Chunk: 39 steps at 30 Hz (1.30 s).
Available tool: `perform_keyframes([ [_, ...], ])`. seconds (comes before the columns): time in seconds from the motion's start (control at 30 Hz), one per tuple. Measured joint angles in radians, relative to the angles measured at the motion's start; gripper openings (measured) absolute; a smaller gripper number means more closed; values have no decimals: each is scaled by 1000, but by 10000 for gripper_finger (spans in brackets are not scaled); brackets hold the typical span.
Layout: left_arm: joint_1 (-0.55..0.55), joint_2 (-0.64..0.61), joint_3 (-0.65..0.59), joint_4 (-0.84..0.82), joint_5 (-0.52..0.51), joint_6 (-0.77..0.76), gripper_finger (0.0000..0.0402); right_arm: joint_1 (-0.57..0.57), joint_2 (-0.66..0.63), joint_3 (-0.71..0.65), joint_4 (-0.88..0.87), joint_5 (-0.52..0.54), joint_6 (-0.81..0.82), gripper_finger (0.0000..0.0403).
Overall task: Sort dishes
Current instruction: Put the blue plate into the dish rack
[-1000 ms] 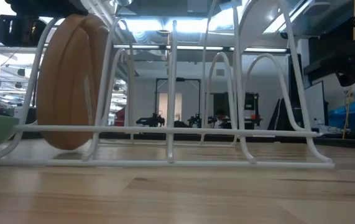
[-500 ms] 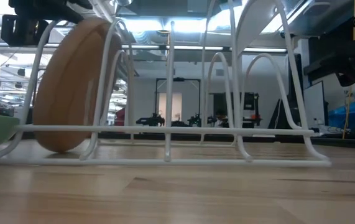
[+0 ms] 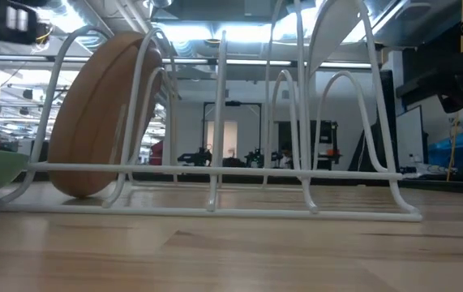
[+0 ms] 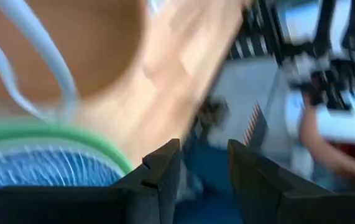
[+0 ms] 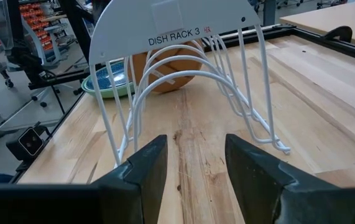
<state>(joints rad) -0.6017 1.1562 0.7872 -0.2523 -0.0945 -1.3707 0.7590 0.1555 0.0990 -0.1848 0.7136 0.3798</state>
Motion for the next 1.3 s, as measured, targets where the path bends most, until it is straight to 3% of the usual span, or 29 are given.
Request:
perform_keyframes([
  [0.1,-42,-2,0,-1,71,-38,123,0,0,0,0,0,13,166],
  [0.2,-90,7,0,-1,74,-96,123,0,0,0,2,-1,62,166],
  [0.43,-217,83,0,-2,75,-219,123,0,0,0,10,-11,349,166],
  [0.6,-284,177,0,8,74,-258,123,0,0,0,10,4,376,166],
  [0.87,-316,351,0,120,73,-321,123,0,0,0,11,17,379,166],
  [1.1,-314,416,0,156,20,-316,123,0,0,0,16,19,513,166],
  [1.3,-314,422,0,121,-20,-304,123,0,17,0,199,12,523,166],
])
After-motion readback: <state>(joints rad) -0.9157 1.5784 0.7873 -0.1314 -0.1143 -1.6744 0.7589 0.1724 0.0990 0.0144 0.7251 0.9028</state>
